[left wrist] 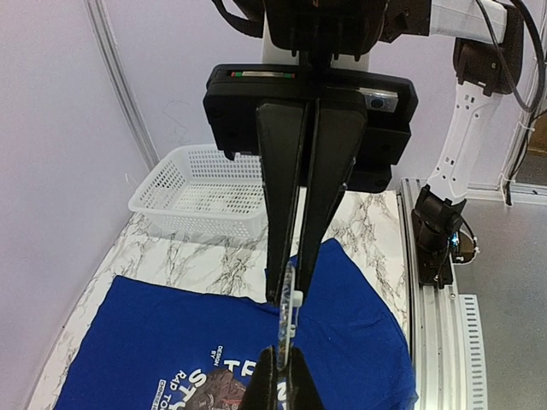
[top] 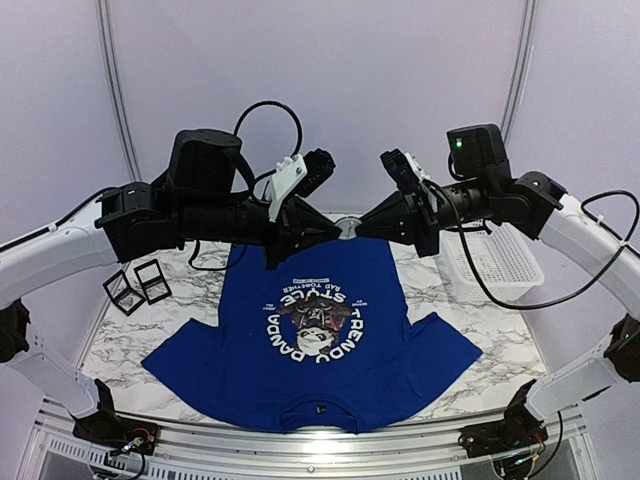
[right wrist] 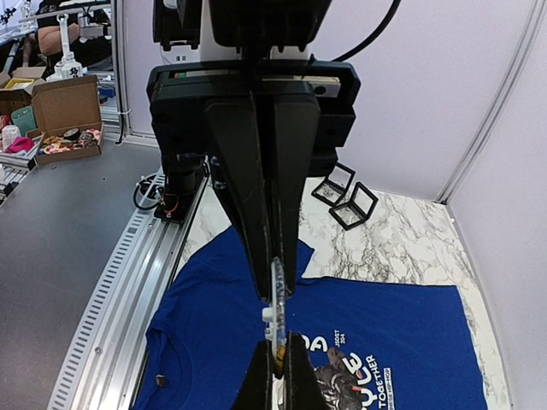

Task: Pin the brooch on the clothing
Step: Open the brooch at the center of the board.

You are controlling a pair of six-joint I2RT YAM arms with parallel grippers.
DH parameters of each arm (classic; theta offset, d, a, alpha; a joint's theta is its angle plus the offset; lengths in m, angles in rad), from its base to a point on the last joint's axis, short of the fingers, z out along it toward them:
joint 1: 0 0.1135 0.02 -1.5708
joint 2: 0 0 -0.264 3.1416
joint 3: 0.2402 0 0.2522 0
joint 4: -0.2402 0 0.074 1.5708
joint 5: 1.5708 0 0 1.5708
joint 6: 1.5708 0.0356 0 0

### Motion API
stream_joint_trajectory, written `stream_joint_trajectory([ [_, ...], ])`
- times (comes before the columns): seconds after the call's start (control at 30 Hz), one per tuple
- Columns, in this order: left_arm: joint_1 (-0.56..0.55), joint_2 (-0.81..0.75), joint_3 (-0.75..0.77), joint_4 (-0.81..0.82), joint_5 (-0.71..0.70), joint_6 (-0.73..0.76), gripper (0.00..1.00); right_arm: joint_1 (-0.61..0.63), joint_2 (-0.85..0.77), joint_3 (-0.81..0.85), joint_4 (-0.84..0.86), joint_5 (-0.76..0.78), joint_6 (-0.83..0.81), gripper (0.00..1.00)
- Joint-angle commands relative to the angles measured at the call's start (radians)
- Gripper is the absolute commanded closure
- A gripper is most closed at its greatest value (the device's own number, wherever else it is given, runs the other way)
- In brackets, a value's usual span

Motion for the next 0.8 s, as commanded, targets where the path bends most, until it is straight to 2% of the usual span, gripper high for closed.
stream_joint_trajectory([
  [0.0,0.0,0.005,0.026,0.011,-0.001,-0.008,1.0,0.008,-0.014,-0.013,0.075,-0.004,0.044,1.0],
  [0.07,0.0,-0.003,0.022,0.022,0.0,-0.016,1.0,0.003,-0.029,-0.049,0.131,-0.002,0.08,0.95],
  [0.13,0.0,-0.014,0.014,0.03,0.014,-0.017,1.0,-0.007,-0.048,-0.083,0.192,-0.006,0.121,1.0],
  [0.3,0.0,-0.025,-0.001,0.051,0.03,-0.021,1.0,-0.019,-0.065,-0.113,0.267,-0.045,0.18,1.0],
  [0.57,0.0,-0.03,-0.009,0.069,0.031,-0.016,1.0,-0.021,-0.054,-0.136,0.314,-0.021,0.237,1.0],
  [0.6,0.0,-0.031,-0.01,0.075,0.015,-0.022,0.98,-0.02,-0.056,-0.142,0.327,-0.018,0.249,1.0],
  [0.67,0.0,-0.029,-0.015,0.084,-0.01,-0.028,0.77,-0.021,-0.06,-0.162,0.383,0.001,0.297,1.0],
  [0.73,0.0,-0.025,-0.017,0.092,-0.021,-0.033,0.69,-0.02,-0.062,-0.183,0.423,0.021,0.332,1.0],
  [0.77,0.0,-0.023,-0.019,0.096,-0.028,-0.039,0.68,-0.019,-0.062,-0.191,0.436,0.024,0.344,1.0],
])
